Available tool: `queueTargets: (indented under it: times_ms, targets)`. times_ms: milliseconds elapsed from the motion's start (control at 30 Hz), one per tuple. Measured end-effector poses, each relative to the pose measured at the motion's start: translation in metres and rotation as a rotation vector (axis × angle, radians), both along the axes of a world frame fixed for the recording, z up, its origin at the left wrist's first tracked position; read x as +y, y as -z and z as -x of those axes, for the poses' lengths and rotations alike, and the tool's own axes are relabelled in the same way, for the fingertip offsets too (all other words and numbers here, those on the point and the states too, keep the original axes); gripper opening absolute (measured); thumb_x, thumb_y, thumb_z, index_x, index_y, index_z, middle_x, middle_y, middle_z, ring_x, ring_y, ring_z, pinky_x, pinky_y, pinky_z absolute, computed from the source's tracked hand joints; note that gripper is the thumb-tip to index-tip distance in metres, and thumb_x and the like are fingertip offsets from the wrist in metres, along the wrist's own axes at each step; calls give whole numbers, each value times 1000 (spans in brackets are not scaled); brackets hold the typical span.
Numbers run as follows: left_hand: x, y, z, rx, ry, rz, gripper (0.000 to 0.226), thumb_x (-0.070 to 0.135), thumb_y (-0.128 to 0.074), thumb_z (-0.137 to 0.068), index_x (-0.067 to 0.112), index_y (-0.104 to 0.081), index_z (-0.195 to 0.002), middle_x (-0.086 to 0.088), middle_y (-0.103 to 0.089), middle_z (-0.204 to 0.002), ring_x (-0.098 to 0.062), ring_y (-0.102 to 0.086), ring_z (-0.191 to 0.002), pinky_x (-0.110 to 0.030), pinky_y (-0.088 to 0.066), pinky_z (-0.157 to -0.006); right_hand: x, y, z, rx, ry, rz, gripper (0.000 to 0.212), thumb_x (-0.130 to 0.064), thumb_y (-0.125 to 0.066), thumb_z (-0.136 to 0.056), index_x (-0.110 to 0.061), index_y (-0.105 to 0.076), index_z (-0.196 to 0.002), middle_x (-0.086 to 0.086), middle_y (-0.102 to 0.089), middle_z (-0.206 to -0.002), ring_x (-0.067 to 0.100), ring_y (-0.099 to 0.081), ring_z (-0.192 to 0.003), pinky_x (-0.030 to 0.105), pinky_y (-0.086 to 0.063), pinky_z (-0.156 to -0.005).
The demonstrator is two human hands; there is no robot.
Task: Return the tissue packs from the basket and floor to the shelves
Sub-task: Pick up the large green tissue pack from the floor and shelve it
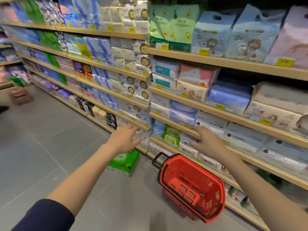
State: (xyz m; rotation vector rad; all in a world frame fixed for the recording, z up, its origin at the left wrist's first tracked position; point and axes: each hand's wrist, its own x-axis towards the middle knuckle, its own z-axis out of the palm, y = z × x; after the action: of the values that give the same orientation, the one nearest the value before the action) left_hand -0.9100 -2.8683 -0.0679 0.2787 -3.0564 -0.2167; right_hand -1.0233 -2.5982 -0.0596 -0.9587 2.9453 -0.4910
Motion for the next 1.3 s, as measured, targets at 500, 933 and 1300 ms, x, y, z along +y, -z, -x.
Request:
queueTargets:
  times_ms: [500,933,1300]
  targets:
    - [-188,30,-189,-123,-418,-41,51,41,-45,-90,20,-37,-136,-7,-47,-138,-27,-44,-126,-40,-42,-97,-256,26,-88,-124,-427,-38,59,-36,-59,-81,-19,-40,-135,8,-49,-135,25,-47,-122,41,-44,-95]
    - [-304,52,-222,-157,-586,-89,50,39,-44,-90,20,-38,-137,-5,-48,-137,-26,-46,-124,-39,-43,-95,-417,52,-90,-141,-608,-66,59,-36,-58,-82,-20,-38,-135,8,-46,-138,23,-50,-118,39,-46,-93]
    - [-437,70,-114,-216,-587,-106,51,38,-44,-90,21,-37,-137,-5,-47,-139,-24,-44,-126,-38,-42,-95,-556,91,11,-247,-625,-62,63,-34,-59,-80,-19,-37,-137,10,-47,-136,23,-45,-123,38,-40,-100]
